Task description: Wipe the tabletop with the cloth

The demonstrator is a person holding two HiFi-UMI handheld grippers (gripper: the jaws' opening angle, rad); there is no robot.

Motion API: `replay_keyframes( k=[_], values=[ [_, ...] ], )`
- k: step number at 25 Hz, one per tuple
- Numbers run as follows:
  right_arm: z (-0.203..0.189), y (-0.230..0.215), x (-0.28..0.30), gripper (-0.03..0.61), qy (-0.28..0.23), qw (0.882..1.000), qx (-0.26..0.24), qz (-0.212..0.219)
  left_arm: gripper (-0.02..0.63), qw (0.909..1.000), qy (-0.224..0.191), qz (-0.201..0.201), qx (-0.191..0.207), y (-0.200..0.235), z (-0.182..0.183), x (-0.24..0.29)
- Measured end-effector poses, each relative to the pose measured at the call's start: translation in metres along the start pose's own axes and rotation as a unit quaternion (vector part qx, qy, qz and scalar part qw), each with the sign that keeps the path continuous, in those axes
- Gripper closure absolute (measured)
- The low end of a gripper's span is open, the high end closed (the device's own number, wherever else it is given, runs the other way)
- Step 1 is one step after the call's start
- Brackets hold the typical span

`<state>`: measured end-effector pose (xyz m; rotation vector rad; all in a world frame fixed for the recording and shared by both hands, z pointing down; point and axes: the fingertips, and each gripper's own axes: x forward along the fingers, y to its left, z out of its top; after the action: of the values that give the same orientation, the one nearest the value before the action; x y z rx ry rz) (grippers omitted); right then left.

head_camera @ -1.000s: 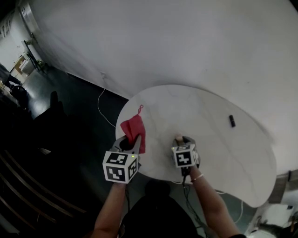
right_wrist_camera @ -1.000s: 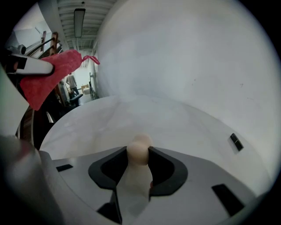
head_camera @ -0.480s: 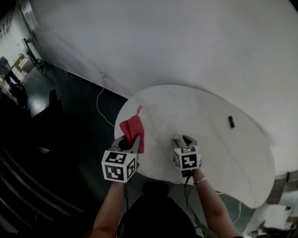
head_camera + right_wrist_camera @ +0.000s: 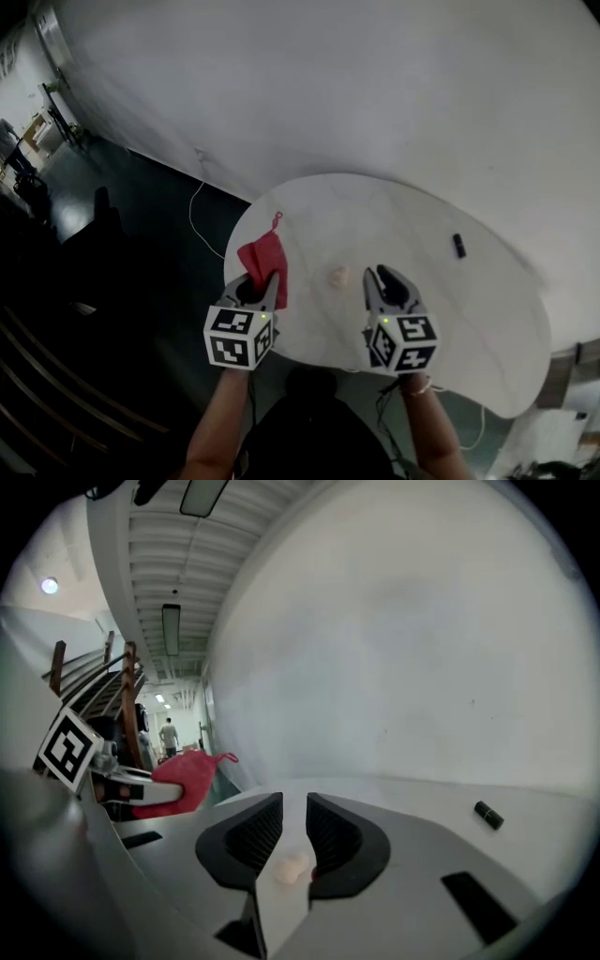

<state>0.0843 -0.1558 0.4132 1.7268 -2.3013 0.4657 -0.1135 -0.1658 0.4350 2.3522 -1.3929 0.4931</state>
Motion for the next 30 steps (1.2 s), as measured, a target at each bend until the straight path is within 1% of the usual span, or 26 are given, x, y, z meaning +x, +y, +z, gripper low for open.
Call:
replay_keyframes(
  k=[2,7,10,14,30],
  values=[
    [0.011,0.001,-0.012,0.520,-0.022,1.000,0.002,-0.002,0.572,1.0000,-0.004,0.000,0.004,-0.003,0.002,0.000],
    [0.027,0.004,-0.033,0.540,-0.055,0.998,-0.003,-0.011,0.572,0.9998,-0.012,0.005,0.015,-0.007,0.006,-0.001],
    [0.034,0.007,-0.041,0.555,-0.067,0.998,-0.004,-0.003,0.572,0.9995,-0.022,0.009,0.020,-0.010,0.008,-0.003],
    [0.036,0.010,-0.051,0.572,-0.076,0.997,0.001,-0.006,0.572,0.9992,-0.032,0.013,0.020,-0.012,0.009,-0.008],
    [0.041,0.009,-0.073,0.577,-0.101,0.995,-0.004,-0.001,0.572,0.9978,-0.053,0.024,0.030,-0.018,0.015,-0.019]
  ],
)
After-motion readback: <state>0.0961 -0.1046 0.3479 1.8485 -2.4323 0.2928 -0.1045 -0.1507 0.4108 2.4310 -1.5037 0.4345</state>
